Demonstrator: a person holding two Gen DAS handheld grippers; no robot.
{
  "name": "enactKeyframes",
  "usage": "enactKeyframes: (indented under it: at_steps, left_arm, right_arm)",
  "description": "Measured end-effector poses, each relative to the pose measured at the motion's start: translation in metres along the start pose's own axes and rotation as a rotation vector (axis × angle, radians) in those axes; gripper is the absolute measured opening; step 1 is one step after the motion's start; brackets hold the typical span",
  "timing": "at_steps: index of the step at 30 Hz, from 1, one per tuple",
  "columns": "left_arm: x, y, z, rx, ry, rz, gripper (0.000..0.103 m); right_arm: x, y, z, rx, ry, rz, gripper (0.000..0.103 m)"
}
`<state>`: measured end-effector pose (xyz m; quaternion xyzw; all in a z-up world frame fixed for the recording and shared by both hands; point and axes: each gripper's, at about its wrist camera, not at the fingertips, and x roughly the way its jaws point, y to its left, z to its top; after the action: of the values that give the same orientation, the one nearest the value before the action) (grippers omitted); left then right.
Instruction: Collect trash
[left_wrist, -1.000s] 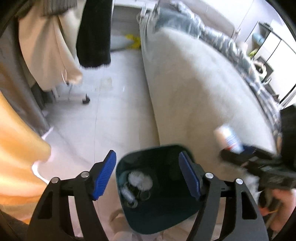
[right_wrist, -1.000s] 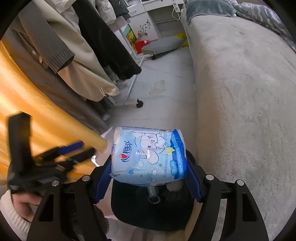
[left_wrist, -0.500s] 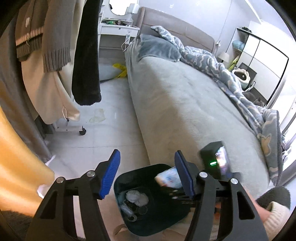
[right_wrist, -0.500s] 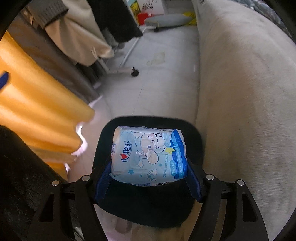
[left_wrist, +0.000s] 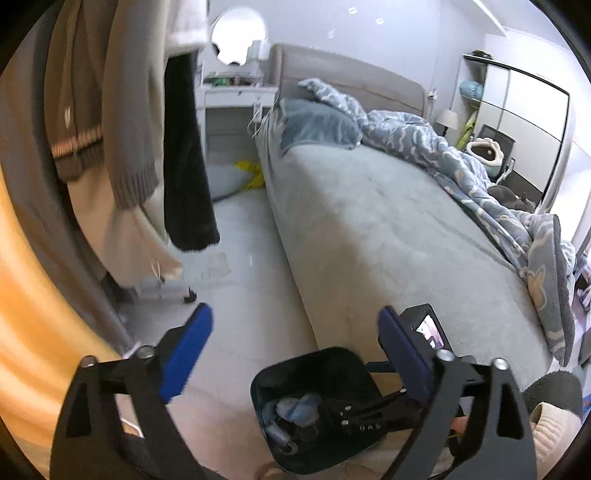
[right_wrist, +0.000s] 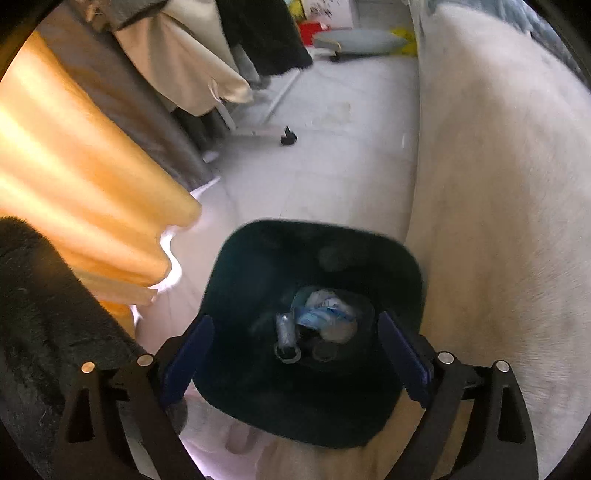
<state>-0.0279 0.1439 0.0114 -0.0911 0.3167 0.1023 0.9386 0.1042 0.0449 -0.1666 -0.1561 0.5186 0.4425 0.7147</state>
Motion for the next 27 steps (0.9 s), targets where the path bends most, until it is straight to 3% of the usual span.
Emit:
enactKeyframes:
  at_steps: [5,11,15,18,24,27]
  left_arm:
    - [-0.009,-0.012,0.006,0.014,-0.011,0.004,0.1]
    - [-0.016,-0.029,0.006,0.025,-0.038,-0.038,0.1]
    - [-0.018,-0.052,0.001,0.085,-0.074,0.021,0.1]
    - [-0.02,-0.066,-0.004,0.117,-0.115,0.016,0.1]
    - [-0.005,-0.082,-0.012,0.123,-0.115,0.001,0.1]
    - [0.014,-0.089,-0.022,0.13,-0.07,0.003,0.1]
  right_arm:
    - [-0.05,0.002,0.0,-0.018,-0.119,-0.001,0.099]
    - [-0.139,-0.023,-0.022,0.059,-0.336,-0.102,0.1]
    - [-0.201,-0.043,-0.052,0.121,-0.476,-0.192,0.1]
    - [-0.24,-0.058,-0.077,0.137,-0.544,-0.27,0.1]
    - [-0.304,-0.099,-0.141,0.238,-0.635,-0.395,0.1]
    - [-0.323,-0.111,-0.168,0.272,-0.649,-0.456,0.1]
